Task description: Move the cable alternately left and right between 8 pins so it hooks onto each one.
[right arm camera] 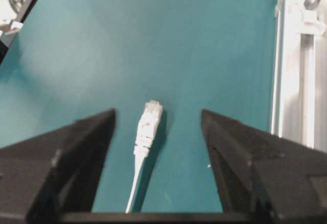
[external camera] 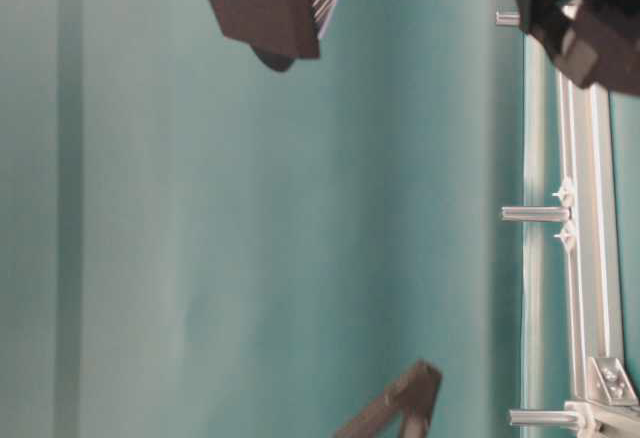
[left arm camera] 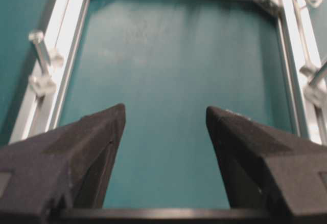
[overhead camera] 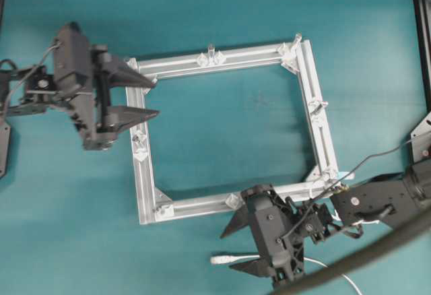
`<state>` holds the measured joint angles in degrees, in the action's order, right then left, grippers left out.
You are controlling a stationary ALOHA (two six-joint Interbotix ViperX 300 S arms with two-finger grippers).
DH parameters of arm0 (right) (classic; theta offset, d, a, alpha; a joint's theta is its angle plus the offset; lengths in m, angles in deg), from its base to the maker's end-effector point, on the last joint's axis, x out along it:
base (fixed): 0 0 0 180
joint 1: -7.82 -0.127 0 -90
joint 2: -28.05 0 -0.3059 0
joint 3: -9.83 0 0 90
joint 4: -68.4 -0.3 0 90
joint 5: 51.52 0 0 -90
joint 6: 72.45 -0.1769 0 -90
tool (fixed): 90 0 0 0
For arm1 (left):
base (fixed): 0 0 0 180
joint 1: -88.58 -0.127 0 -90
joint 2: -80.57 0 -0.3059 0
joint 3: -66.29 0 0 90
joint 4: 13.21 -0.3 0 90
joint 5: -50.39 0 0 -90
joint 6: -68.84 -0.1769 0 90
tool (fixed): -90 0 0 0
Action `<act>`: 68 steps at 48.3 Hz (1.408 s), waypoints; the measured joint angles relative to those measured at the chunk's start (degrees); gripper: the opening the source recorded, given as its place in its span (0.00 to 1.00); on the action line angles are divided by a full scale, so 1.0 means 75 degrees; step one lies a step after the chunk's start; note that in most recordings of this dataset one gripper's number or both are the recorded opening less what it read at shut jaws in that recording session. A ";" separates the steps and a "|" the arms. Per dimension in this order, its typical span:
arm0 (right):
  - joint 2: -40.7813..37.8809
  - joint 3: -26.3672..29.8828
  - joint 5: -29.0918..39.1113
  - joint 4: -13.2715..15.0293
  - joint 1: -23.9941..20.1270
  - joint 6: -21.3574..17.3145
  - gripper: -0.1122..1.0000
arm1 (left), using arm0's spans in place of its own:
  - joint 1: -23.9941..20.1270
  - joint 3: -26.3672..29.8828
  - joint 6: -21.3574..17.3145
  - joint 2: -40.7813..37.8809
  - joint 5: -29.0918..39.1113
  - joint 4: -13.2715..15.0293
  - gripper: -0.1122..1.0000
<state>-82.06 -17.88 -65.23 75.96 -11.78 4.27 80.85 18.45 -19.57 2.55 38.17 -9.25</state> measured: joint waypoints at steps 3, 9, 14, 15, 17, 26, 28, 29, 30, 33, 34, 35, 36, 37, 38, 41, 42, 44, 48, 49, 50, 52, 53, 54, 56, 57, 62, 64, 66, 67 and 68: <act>-0.0070 0.0023 -0.0047 -0.0012 0.0000 0.0000 0.69 | 0.0035 -0.0176 0.0000 0.0199 0.0059 0.0000 0.69; -0.0293 0.0023 -0.0152 0.0000 -0.0023 -0.0047 0.68 | 0.0105 -0.0504 0.0000 0.0527 0.0141 0.0012 0.69; -0.0563 0.0070 -0.0199 0.0000 -0.0141 -0.0152 0.67 | 0.0105 -0.0680 0.0000 0.0727 0.0152 0.0012 0.69; -0.0598 0.0082 -0.0246 0.0000 -0.0176 -0.0129 0.67 | 0.0105 -0.0715 0.0000 0.0762 0.0141 0.0000 0.69; -0.0668 0.0129 -0.0281 0.0000 -0.0223 -0.0234 0.67 | 0.0105 -0.0750 0.0000 0.0820 0.0141 0.0012 0.69; -0.0879 0.0281 -0.0340 0.0000 -0.0270 -0.0293 0.67 | 0.0105 -0.0914 0.0000 0.1008 0.0152 0.0000 0.69; -0.0914 0.0305 -0.0352 0.0000 -0.0270 -0.0316 0.67 | 0.0105 -0.0937 0.0000 0.1020 0.0152 0.0012 0.69; -0.0926 0.0316 -0.0340 0.0012 -0.0258 -0.0316 0.67 | 0.0105 -0.0949 0.0000 0.1031 0.0152 0.0012 0.69; -0.0938 0.0340 -0.0328 0.0012 -0.0270 -0.0328 0.67 | 0.0105 -0.0961 0.0000 0.1031 0.0152 0.0000 0.69; -0.1008 0.0398 -0.0258 0.0012 -0.0270 -0.0352 0.65 | 0.0105 -0.0973 0.0000 0.1066 0.0152 0.0012 0.69; -0.1031 0.0422 -0.0211 0.0000 -0.0270 -0.0352 0.65 | 0.0105 -0.0961 0.0000 0.1066 0.0152 0.0000 0.69; -0.1055 0.0445 -0.0176 0.0012 -0.0270 -0.0363 0.64 | 0.0105 -0.0973 0.0000 0.1066 0.0152 0.0012 0.69; -0.1090 0.0480 -0.0141 0.0000 -0.0270 -0.0363 0.63 | 0.0105 -0.0961 0.0000 0.1066 0.0152 0.0000 0.69; -0.1102 0.0504 -0.0105 0.0000 -0.0258 -0.0363 0.63 | 0.0105 -0.0961 0.0000 0.1066 0.0152 0.0000 0.69; -0.1137 0.0551 -0.0047 0.0000 -0.0258 -0.0363 0.62 | 0.0105 -0.0973 0.0012 0.1066 0.0152 0.0012 0.69; -0.1207 0.0645 0.0070 0.0012 -0.0258 -0.0363 0.60 | 0.0105 -0.0973 0.0000 0.1066 0.0152 0.0000 0.69; -0.1219 0.0668 0.0129 0.0012 -0.0270 -0.0363 0.60 | 0.0105 -0.0973 0.0000 0.1066 0.0152 0.0012 0.69; -0.1266 0.0750 0.0258 0.0000 -0.0258 -0.0363 0.59 | 0.0105 -0.0961 0.0000 0.1066 0.0152 0.0000 0.69; -0.1324 0.0867 0.0574 0.0000 -0.0258 -0.0363 0.57 | 0.0117 -0.0973 0.0000 0.1066 0.0152 0.0012 0.69; -0.1336 0.0914 0.0668 0.0000 -0.0270 -0.0363 0.55 | 0.0117 -0.0973 0.0000 0.1066 0.0152 0.0012 0.69; -0.1336 0.0926 0.0727 0.0012 -0.0270 -0.0363 0.53 | 0.0141 -0.0973 0.0000 0.1066 0.0152 0.0000 0.69; -0.1336 0.0973 0.0867 0.0000 -0.0258 -0.0363 0.48 | 0.0164 -0.0973 0.0000 0.1066 0.0152 0.0000 0.69; -0.1336 0.0984 0.0902 0.0012 -0.0270 -0.0375 0.45 | 0.0188 -0.0973 0.0000 0.1066 0.0152 0.0000 0.69; -0.1324 0.0996 0.0961 0.0000 -0.0270 -0.0375 0.41 | 0.0199 -0.0973 0.0000 0.1066 0.0164 0.0012 0.69; -0.1313 0.1031 0.1078 0.0012 -0.0270 -0.0363 0.32 | 0.0246 -0.0984 0.0000 0.1066 0.0152 0.0000 0.69; -0.1301 0.1043 0.1125 0.0012 -0.0258 -0.0363 0.28 | 0.0270 -0.0996 0.0000 0.1066 0.0152 0.0000 0.69; -0.1172 0.1031 0.1406 0.0000 -0.0270 -0.0363 0.23 | 0.0363 -0.1043 0.0012 0.1066 0.0152 0.0000 0.69; -0.1055 0.0996 0.1500 0.0000 -0.0258 -0.0375 0.23 | 0.0410 -0.1043 0.0012 0.1066 0.0152 0.0000 0.69; -0.0902 0.0961 0.1570 0.0000 -0.0270 -0.0375 0.23 | 0.0434 -0.1043 0.0012 0.1066 0.0152 0.0000 0.69; -0.0809 0.0926 0.1594 0.0012 -0.0270 -0.0363 0.23 | 0.0445 -0.1043 0.0012 0.1066 0.0164 0.0000 0.69; -0.0715 0.0902 0.1617 0.0000 -0.0270 -0.0375 0.23 | 0.0445 -0.1043 0.0012 0.1066 0.0152 0.0000 0.69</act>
<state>-87.42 -11.11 -53.10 75.96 -13.80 1.46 84.19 10.63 -19.49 10.55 39.31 -9.25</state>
